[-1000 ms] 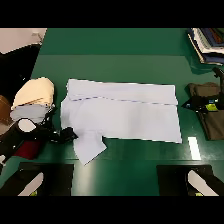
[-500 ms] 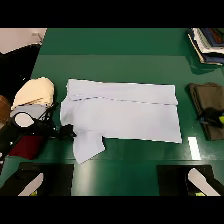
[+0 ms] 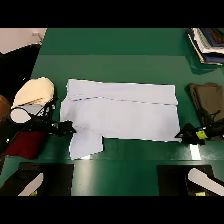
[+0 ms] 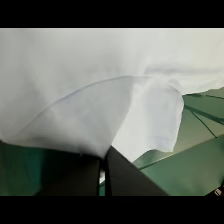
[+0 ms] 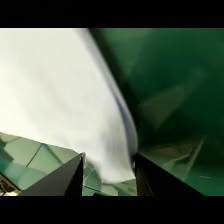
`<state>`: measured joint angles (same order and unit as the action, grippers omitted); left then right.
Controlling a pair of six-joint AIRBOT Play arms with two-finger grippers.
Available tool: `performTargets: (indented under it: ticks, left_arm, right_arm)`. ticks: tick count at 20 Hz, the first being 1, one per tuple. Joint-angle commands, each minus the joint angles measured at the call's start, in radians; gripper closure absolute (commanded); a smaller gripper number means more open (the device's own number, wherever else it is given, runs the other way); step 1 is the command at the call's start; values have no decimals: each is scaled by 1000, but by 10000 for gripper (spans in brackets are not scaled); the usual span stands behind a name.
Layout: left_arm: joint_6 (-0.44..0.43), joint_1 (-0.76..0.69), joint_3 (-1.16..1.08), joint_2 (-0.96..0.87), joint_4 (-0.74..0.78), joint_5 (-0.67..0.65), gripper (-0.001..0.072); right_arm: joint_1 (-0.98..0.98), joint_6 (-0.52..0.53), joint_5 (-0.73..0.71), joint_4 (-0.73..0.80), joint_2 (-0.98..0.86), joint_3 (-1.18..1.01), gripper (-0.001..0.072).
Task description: Fold the shirts.
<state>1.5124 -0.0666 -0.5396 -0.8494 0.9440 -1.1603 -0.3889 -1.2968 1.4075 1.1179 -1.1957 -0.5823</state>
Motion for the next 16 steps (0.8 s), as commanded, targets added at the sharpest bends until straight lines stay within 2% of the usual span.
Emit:
performTargets:
  ticks: [1,2,3,4,5,8,11,14,16]
  left_arm:
    - [-2,0,-3,1,45,-6,682]
    - [3,0,-3,1,82,-24,683]
    - [14,1,-3,1,103,-49,683]
    - [19,0,-3,1,113,-82,684]
    - [19,0,-3,1,116,-113,685]
    - [34,-39,-3,1,116,-170,685]
    - [98,-192,-25,1,130,-196,685]
    - [159,-260,-153,1,190,-153,684]
    - [161,-260,-253,0,257,-84,684]
  right_arm:
    - [84,8,-55,10,-37,20,419]
    - [101,8,-51,31,-19,19,526]
    - [113,8,-43,56,9,19,600]
    - [119,7,-32,84,47,18,668]
    - [121,7,-12,113,93,17,698]
    - [96,7,72,166,244,17,698]
    - [49,7,133,170,394,16,699]
    - [35,0,142,165,468,-27,699]
    - [35,-5,132,157,435,-102,699]
